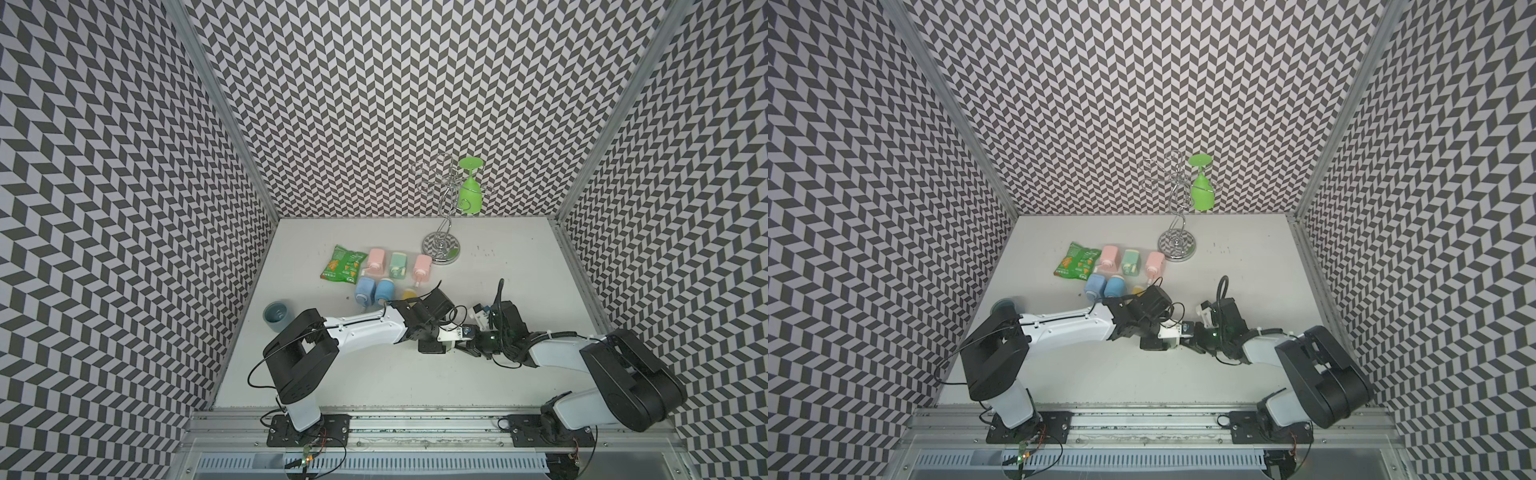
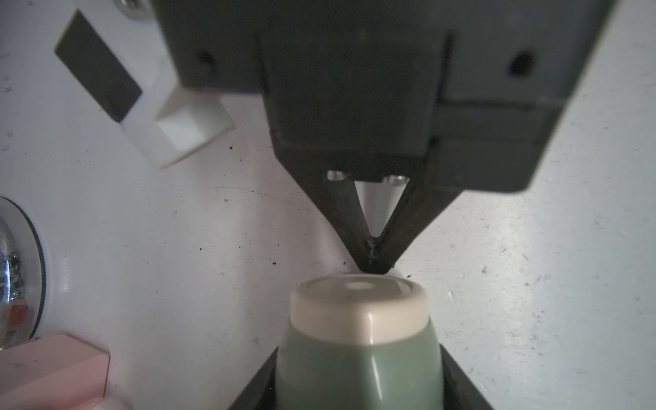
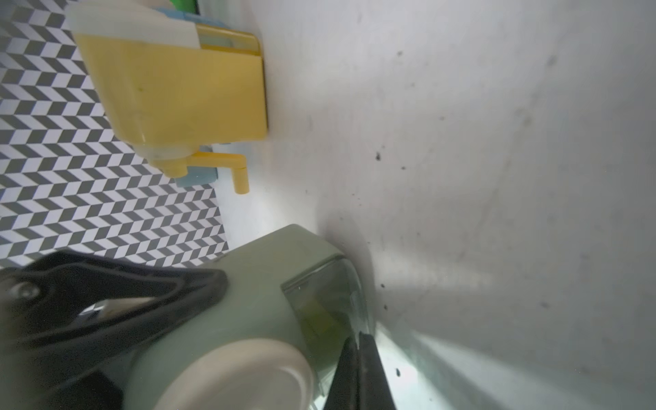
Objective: Put the tray back into the pencil sharpener
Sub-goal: Close the container of the pencil sharpener, then place the pencil sharpener at the center of the board.
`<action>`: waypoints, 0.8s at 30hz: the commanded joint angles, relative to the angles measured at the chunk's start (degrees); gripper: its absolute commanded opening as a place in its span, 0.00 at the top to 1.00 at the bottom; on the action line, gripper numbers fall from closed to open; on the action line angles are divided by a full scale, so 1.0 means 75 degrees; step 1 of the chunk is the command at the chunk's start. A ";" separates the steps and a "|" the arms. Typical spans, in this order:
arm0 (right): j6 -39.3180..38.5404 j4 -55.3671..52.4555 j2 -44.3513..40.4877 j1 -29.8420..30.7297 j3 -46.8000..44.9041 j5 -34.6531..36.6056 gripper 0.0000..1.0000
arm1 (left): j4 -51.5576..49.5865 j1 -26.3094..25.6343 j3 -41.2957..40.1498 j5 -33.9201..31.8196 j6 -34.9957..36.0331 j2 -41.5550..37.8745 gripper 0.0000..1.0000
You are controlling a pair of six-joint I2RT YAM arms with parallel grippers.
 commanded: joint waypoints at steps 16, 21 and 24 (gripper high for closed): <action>0.0175 -0.2763 -0.3832 -0.0884 0.0205 0.3685 0.89 | -0.0786 0.0325 0.1152 0.0282 -0.2149 0.0528 1.00; 0.0099 -0.3661 -0.4500 -0.1070 0.0429 0.4407 0.89 | -0.1769 0.0513 0.2415 -0.0410 -0.3418 0.1063 1.00; 0.0046 -0.3787 -0.4555 -0.1093 0.0508 0.4575 0.89 | -0.2429 0.0490 0.3222 -0.0815 -0.3995 0.1440 1.00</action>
